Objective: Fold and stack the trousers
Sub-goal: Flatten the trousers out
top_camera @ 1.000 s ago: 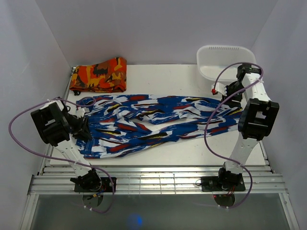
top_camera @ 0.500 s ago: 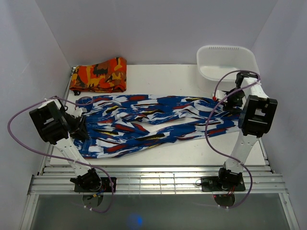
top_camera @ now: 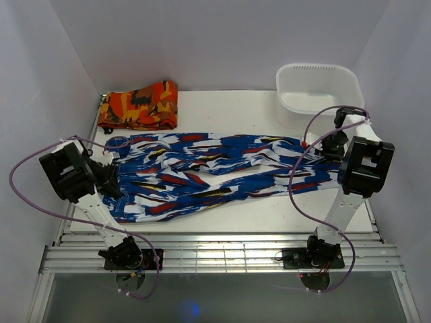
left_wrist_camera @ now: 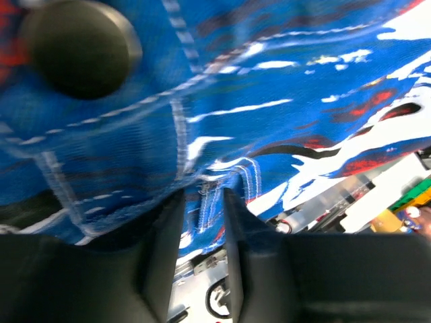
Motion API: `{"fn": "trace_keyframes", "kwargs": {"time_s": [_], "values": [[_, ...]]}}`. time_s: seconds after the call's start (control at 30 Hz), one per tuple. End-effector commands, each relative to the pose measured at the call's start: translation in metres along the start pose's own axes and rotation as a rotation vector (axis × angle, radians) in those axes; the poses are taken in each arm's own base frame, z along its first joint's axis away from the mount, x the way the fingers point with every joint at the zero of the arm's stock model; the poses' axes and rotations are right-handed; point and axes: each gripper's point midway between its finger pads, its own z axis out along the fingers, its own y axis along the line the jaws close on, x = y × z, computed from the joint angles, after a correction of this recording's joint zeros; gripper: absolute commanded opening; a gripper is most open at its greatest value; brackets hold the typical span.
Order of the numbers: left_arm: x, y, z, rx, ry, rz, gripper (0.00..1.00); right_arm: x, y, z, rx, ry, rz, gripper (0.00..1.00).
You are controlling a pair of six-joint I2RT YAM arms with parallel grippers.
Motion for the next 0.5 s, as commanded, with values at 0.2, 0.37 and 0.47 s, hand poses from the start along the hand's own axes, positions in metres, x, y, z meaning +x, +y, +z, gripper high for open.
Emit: {"fn": "trace_keyframes", "kwargs": {"time_s": [0.2,0.37,0.47], "values": [[-0.050,0.110,-0.018,-0.375,-0.164,0.115,0.26,0.040,0.063,-0.062,0.014,0.045,0.060,0.08],[-0.056,0.117,-0.030,-0.406,-0.195,0.124,0.20,0.058,0.108,-0.053,-0.061,0.088,0.123,0.08],[-0.064,0.121,-0.042,-0.435,-0.238,0.126,0.16,0.059,0.132,-0.038,-0.089,0.074,0.161,0.08]]}}
